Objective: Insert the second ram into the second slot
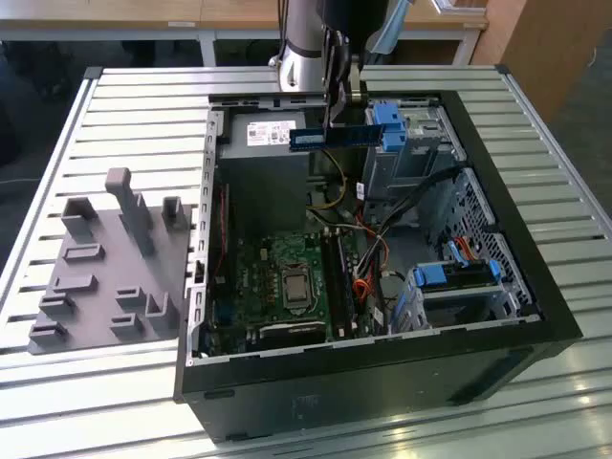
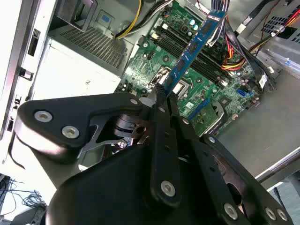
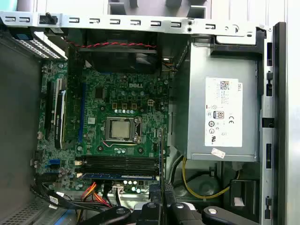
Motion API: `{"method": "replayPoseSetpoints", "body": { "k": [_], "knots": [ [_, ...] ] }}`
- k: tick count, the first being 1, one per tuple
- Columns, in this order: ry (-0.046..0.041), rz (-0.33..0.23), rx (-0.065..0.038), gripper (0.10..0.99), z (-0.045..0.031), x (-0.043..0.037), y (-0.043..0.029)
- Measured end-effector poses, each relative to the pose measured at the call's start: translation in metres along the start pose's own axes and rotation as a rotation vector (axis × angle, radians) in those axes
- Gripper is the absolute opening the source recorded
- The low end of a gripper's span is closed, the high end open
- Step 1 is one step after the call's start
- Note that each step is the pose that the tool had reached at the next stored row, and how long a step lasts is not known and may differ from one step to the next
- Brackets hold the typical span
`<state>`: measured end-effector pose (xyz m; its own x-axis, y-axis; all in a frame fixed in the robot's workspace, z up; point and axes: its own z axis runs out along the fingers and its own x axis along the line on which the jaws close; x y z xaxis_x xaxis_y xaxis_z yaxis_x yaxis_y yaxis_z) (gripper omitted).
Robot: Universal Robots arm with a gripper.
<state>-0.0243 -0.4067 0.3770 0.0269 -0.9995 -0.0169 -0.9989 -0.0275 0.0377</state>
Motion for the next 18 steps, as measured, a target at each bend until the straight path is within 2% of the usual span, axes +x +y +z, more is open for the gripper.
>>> {"method": "replayPoseSetpoints", "body": {
  "k": [9, 11, 15, 17, 18],
  "knots": [
    [0.0001, 0.000, 0.000, 0.137, 0.0000, 0.0010, 0.0001],
    [0.0001, 0.000, 0.000, 0.137, -0.0001, 0.0077, 0.0002],
    [0.0000, 0.000, 0.000, 0.137, -0.0001, 0.0083, 0.0003],
    [0.0000, 0.000, 0.000, 0.137, -0.0002, 0.0147, 0.0004],
    [0.0001, 0.000, 0.000, 0.137, -0.0002, 0.0148, 0.0005]
  ]
}}
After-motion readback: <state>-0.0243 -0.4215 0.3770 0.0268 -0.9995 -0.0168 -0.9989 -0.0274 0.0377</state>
